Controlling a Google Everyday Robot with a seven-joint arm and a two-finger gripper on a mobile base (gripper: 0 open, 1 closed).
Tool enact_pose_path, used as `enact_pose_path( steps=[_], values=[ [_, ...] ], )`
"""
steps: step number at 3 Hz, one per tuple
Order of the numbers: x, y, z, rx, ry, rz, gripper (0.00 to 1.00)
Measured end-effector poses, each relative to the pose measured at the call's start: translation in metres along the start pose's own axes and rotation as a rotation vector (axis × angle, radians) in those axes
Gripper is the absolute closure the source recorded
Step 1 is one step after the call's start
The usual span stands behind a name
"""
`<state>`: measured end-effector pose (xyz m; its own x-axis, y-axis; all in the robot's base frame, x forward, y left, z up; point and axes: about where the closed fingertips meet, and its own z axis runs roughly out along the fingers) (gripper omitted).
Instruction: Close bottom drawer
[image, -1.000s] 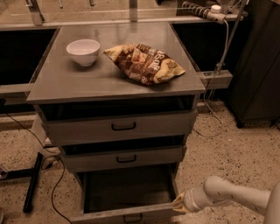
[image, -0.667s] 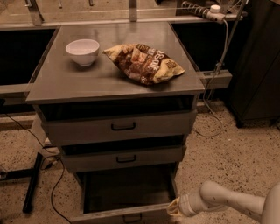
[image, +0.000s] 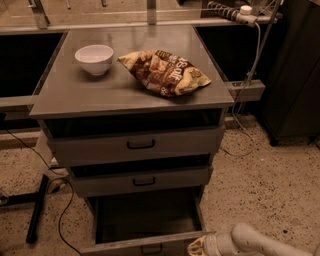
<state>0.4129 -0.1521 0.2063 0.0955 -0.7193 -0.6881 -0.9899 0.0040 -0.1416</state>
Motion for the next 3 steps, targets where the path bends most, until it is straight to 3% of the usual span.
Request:
enact_pose_path(
  steps=[2,3],
  values=[
    [0.032,-0.002,0.029,0.013,-0.028,0.050,1.00],
    [0.033,-0.003,0.030,0.015,-0.027,0.051,0.82]
  ],
)
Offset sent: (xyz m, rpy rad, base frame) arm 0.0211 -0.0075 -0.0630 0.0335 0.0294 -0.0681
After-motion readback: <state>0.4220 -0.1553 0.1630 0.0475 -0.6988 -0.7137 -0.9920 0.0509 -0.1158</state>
